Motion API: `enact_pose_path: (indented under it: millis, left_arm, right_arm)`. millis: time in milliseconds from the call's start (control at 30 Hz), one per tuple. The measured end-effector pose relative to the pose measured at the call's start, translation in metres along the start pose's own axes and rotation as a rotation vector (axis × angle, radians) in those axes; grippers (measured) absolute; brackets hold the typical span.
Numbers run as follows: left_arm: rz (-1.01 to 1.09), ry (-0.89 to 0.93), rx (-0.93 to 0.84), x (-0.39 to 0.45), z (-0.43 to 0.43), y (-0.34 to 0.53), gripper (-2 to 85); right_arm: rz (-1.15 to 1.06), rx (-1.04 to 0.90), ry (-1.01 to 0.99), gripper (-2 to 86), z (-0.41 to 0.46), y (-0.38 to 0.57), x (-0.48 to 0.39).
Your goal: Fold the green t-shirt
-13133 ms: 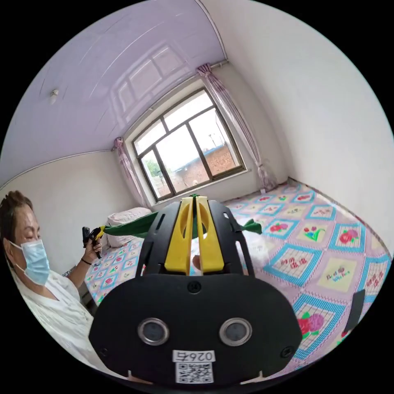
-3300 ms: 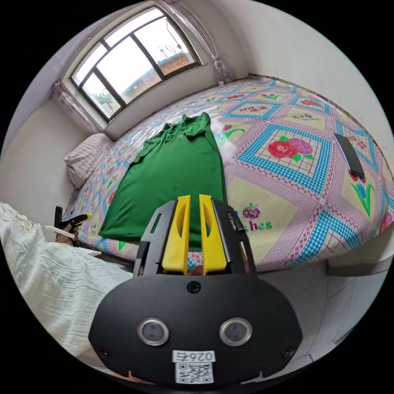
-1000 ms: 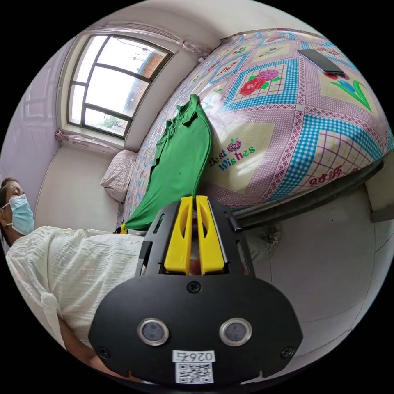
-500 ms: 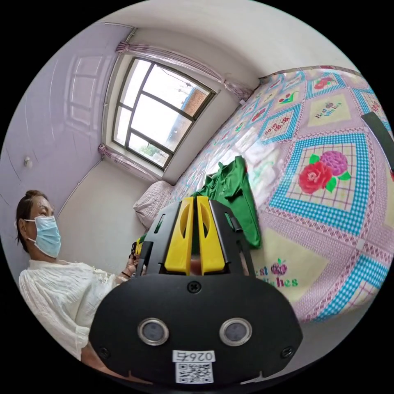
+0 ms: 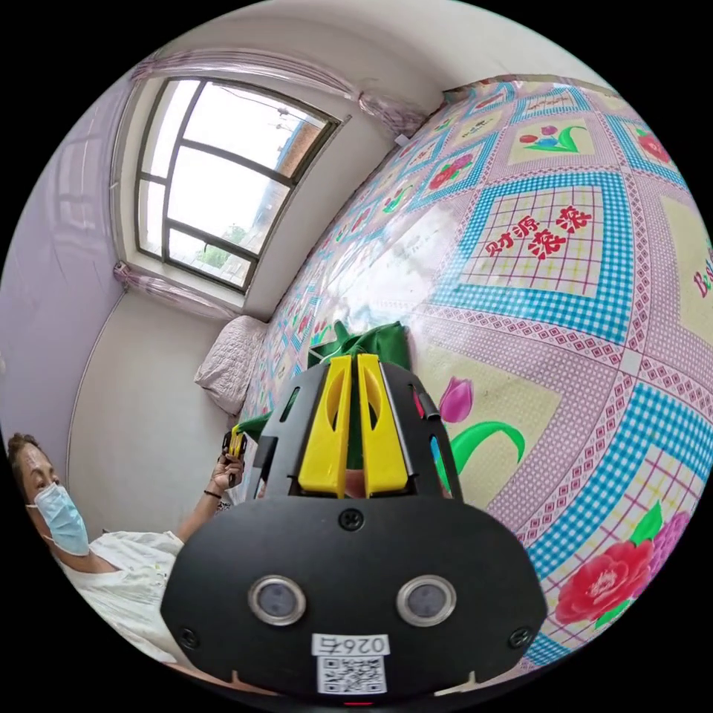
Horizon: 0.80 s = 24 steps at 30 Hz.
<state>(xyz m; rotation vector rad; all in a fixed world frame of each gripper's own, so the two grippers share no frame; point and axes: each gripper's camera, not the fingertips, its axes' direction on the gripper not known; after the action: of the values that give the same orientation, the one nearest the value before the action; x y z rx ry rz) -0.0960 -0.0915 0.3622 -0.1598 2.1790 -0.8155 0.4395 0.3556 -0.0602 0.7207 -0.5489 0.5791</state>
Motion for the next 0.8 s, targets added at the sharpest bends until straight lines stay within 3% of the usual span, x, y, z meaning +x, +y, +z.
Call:
enact_pose_path:
  millis: [333,567,800]
  left_arm:
    - [-0.081,-0.053,0.000,-0.087,0.061,-0.090,0.3]
    - [-0.133,0.091,-0.015,-0.135,0.082,-0.124,11.4]
    - [-0.055,0.158,-0.086,-0.137,0.093,-0.142,11.6]
  right_arm:
    - [0.045,-0.080,0.067,-0.3,0.096,-0.082,0.051]
    - [0.063,-0.113,0.021,3.4,0.120,-0.103,0.083]
    - [-0.014,-0.090,0.078,3.8,0.113,-0.105,0.084]
